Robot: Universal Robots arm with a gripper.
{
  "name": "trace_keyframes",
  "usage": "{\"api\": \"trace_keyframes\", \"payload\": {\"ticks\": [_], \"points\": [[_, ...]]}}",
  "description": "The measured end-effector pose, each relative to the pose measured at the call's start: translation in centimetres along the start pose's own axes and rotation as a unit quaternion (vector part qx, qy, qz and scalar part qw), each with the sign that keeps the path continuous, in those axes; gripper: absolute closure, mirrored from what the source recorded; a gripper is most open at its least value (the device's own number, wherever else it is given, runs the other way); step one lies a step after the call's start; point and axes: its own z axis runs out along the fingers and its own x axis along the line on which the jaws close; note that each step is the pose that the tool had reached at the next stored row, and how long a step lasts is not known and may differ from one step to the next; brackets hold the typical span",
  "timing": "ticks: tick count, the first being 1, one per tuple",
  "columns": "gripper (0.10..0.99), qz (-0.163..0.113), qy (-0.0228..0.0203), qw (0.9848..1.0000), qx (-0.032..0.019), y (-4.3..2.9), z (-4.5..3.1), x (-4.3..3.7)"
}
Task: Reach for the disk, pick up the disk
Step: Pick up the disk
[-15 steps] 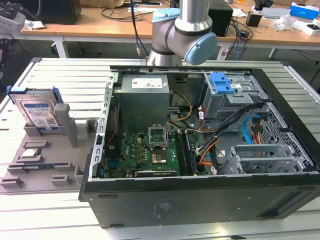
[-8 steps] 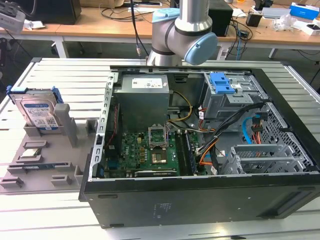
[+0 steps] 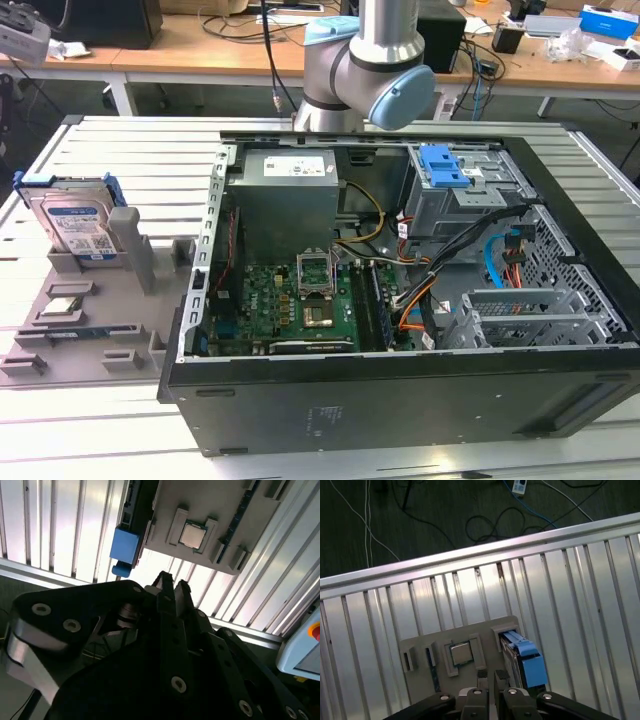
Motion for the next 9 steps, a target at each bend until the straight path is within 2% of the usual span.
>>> {"api": "trace_keyframes", "payload": {"ticks": [1,2,3,4,7,9], "points": [[0.851,0.000,0.0000,1.0000,0.0000,0.00,0.00,0.00],[0.792,0.000,0.0000,1.0000,0.0000,0.00,0.00,0.00],[0.729,0.000,0.0000,1.0000,0.0000,0.00,0.00,0.00],[0.604,0.000,0.0000,1.0000,0.0000,0.00,0.00,0.00],[0.604,0.000,0.0000,1.0000,0.0000,0.03,0.00,-0.13],[0.604,-0.001,0.0001,1.0000,0.0000,0.12,0.00,-0.82]]}}
